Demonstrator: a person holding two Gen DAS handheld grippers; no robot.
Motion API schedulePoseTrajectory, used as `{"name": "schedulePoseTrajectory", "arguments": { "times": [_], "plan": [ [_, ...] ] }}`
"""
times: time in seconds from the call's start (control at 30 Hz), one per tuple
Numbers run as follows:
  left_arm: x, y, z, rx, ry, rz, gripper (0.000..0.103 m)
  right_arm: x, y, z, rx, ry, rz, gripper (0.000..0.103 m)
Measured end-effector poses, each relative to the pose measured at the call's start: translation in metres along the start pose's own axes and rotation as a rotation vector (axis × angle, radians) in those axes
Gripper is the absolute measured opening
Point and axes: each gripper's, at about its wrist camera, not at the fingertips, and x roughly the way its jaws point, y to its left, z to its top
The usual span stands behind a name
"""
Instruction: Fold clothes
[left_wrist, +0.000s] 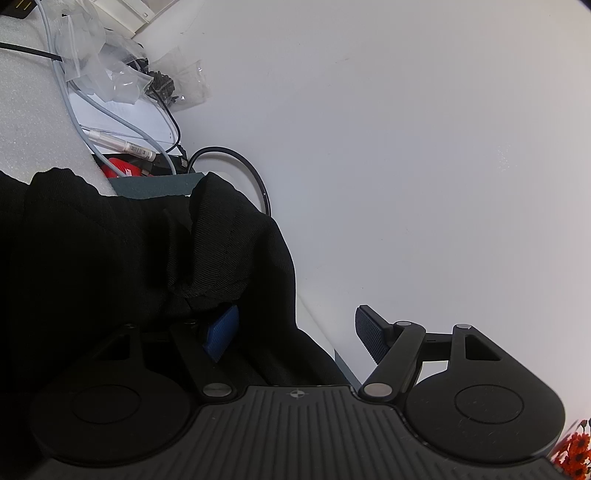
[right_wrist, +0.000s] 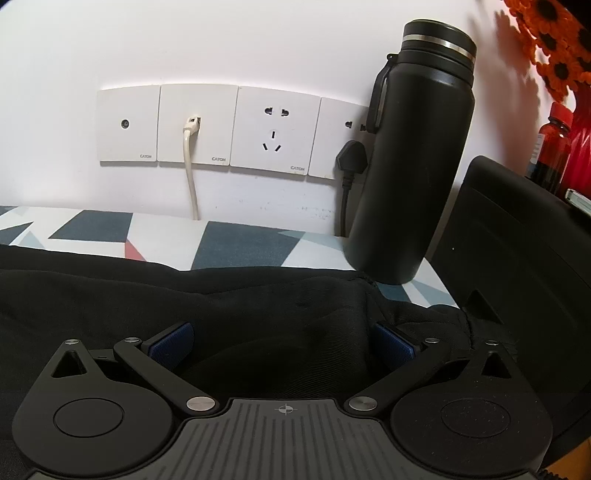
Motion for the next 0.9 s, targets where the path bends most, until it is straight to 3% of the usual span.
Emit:
{"name": "schedulePoseTrajectory", "arguments": {
  "times": [0.5,0.7,0.77,0.9],
  "plan": [
    [-0.0006,0.0001,-0.0002,0.002,0.002,-0.006,0.074,0.0013,-0.0001,-0.0006,0.000,0.003,0.000,0.102],
    [0.0003,-0.0013,0.0002,0.012,0.009,-0.022,0.080,0.0017,0.0004,-0.0010,-0.002,0.005,-0.003,0.102],
    [0.0022,-0.0027,0.0002,0.025,0.016,-0.042,0.089,0.0020,0.0009,-0.0012,-0.005,0.006,-0.005,0.102],
    [0.0053,-0.0059,-0.0008,0.048,0.027,-0.060,0.094,0.0026,0.0018,-0.0015,-0.011,0.009,-0.009,0.102]
  ]
}}
